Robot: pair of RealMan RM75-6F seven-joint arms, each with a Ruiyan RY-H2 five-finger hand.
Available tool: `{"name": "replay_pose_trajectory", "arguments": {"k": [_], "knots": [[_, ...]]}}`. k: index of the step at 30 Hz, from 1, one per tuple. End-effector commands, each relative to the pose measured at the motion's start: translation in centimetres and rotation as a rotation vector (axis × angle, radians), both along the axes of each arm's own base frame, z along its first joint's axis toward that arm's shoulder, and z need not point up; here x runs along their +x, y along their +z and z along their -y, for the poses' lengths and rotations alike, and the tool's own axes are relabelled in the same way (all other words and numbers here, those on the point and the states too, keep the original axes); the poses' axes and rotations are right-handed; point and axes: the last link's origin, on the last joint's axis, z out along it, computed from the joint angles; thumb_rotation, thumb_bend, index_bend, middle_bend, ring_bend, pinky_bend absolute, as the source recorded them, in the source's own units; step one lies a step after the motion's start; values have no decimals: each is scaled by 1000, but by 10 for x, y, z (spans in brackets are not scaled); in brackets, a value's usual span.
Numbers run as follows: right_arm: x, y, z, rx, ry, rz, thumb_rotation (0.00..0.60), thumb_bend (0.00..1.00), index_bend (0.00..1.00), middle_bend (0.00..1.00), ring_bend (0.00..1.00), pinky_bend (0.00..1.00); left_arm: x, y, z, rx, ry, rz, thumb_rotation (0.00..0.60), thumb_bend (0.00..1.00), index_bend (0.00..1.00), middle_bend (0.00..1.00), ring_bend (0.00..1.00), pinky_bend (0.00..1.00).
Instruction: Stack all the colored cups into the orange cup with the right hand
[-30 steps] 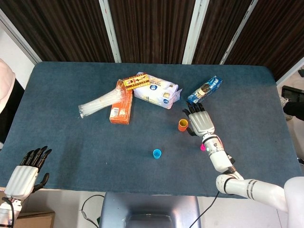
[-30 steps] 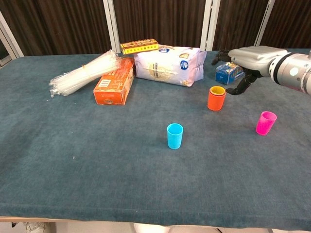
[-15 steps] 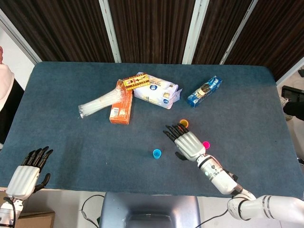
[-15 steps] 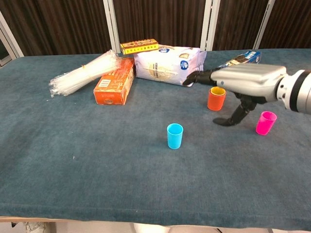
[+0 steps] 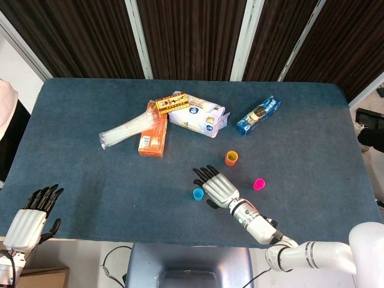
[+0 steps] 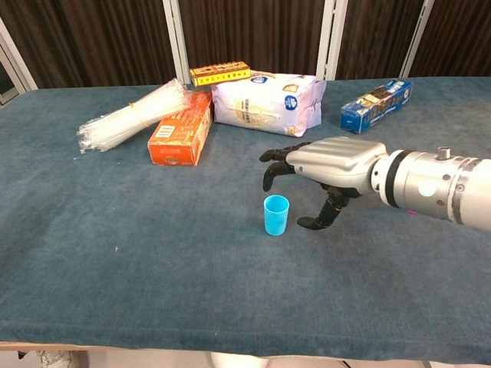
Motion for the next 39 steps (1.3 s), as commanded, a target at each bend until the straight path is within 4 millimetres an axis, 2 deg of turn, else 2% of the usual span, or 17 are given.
{"name": "replay_pose_trajectory", "arguments": {"k": [1,13,19,24,28,31,35,39], "knots": [[1,-2,1,1,-3,4,600,461,409,0,0,0,0,0,0,0,-1,1,600,449,0,31,60,109],[8,-12,4,1,-21,40,600,462,473,0,0,0,1,0,2,-3,-5,2,600,451,0,31,59,109],[9,-14,5,-15,-24,55,600,465,572,13,0,0,1,0,2,-7,-8,1,600,450,0,31,59,110],[11,-12,6,-34,-31,81,600,477,609,35,0,0,1,-1,2,-11,-8,-2,600,449,0,31,60,109],[11,5,14,-102,-35,120,600,478,610,38,0,0,1,-2,2,-11,-8,-3,600,449,0,30,60,109],[9,31,33,-239,-50,172,600,478,607,37,0,0,1,-2,3,-10,-9,-2,600,449,0,30,60,109],[0,56,60,-357,-119,212,600,478,608,39,0,0,2,-2,3,-11,-11,-4,600,449,0,30,59,109],[-12,66,77,-394,-173,182,600,478,609,41,0,0,2,-5,2,-18,-9,-7,600,450,0,30,60,109]]}}
